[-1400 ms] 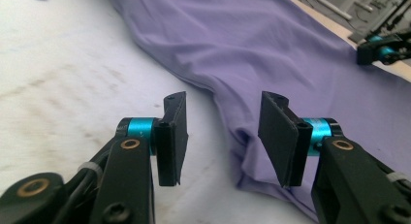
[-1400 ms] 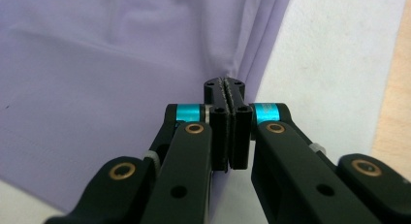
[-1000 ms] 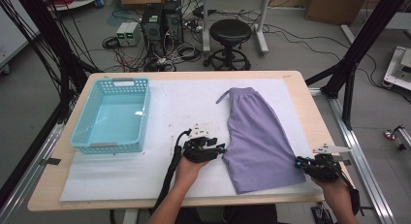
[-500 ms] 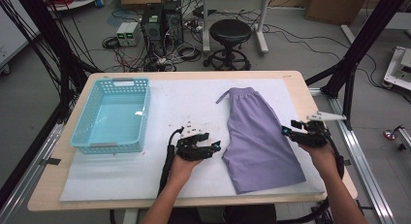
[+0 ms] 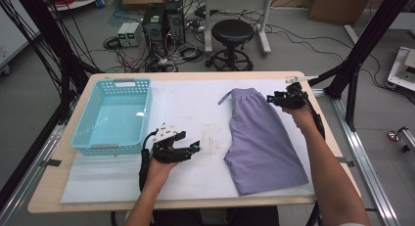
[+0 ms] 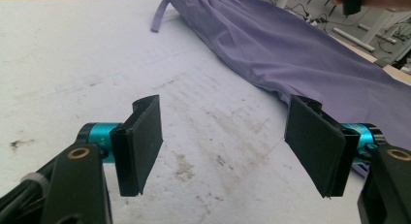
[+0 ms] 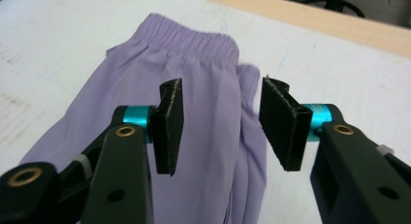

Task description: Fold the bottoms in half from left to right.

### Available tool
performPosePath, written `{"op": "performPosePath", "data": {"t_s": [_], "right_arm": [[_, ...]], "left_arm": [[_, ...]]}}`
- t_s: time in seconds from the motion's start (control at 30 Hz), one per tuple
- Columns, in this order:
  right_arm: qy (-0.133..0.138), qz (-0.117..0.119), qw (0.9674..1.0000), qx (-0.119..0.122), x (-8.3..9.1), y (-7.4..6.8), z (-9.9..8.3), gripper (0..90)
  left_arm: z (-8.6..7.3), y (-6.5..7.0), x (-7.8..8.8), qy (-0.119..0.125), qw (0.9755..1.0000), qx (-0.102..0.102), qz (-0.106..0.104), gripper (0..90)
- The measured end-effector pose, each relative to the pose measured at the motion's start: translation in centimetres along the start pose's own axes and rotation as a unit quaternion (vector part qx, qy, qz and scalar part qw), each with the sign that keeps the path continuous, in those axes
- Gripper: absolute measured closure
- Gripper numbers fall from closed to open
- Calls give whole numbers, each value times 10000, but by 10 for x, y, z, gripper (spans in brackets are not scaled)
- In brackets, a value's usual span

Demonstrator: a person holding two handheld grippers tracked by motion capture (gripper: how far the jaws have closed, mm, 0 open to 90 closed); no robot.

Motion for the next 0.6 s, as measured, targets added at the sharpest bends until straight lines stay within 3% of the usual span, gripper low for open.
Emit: {"op": "performPosePath", "data": {"t_s": [0.13, 0.27, 0.37, 0.43, 0.5, 0.6], "right_arm": [[-160, -7, 9999, 2, -15, 5, 8, 520], [-91, 0, 9999, -95, -29, 8, 13, 558], [-197, 50, 9997, -136, -42, 7, 10, 624], [-329, 118, 9993, -132, -51, 4, 6, 734], [-397, 201, 9990, -97, -53, 1, 4, 900], [-227, 95, 9997, -36, -44, 3, 9, 900]], "left_arm": [[2, 0, 1, 36, 10000, -72, -20, 299], [3, -1, -2, 55, 9999, -99, -38, 300], [3, -3, -4, 71, 9999, -53, -52, 300], [3, -4, -5, 53, 10000, -29, -55, 300], [3, -5, -5, 37, 10000, -22, -58, 301], [6, -7, -4, 22, 10000, -30, -50, 301]]}}
Point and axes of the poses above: each handheld gripper's, and its own axes: x roughly backward along the jaws, z roughly out of its top, y roughly to its right, the point moved 10 cm from there along -x, roughly forward along the jaws, and after that the axes turned 10 degrees about -y, right-handed, at the moved point
